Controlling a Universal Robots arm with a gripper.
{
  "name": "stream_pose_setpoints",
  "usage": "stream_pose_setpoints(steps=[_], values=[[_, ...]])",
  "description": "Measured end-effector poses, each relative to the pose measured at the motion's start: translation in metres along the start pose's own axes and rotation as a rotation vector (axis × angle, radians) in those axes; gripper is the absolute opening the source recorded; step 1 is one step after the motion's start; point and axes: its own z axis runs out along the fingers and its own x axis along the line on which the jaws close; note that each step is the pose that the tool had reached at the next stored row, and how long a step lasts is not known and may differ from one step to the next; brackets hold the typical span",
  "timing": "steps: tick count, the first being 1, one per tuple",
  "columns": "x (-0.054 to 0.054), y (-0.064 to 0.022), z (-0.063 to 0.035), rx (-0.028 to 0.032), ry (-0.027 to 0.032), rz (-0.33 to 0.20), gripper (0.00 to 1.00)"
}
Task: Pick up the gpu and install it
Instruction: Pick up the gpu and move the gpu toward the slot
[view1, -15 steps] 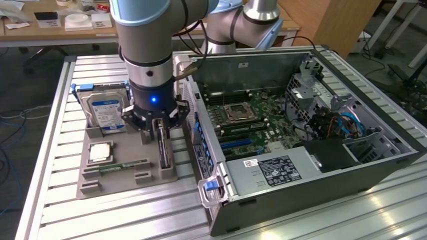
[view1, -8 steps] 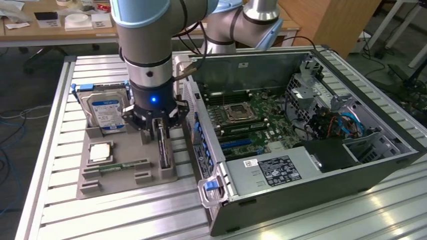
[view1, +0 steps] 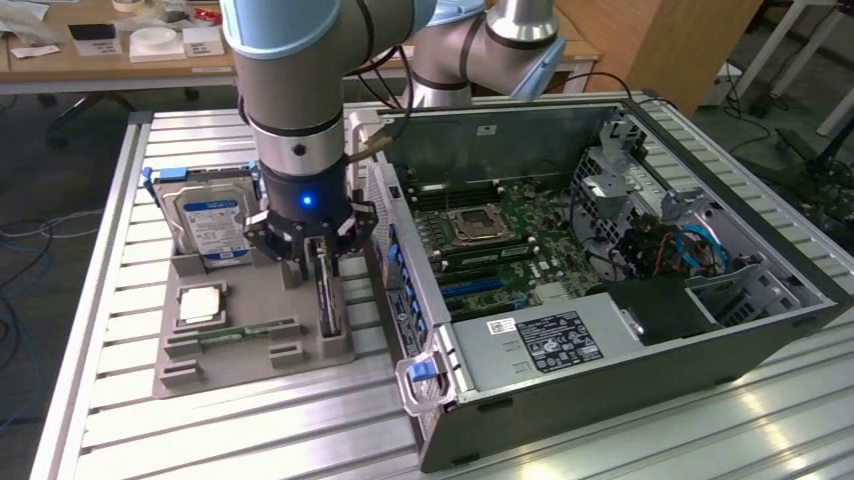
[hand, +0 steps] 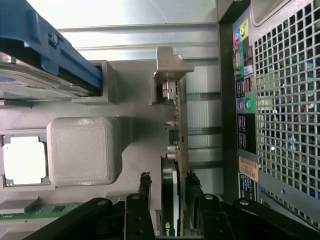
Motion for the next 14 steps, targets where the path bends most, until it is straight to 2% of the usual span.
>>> stream_pose_setpoints(steps=[14], values=[[-0.0002,-0.0063,0.0044,0.0001,0.0001,0.000,0.42]])
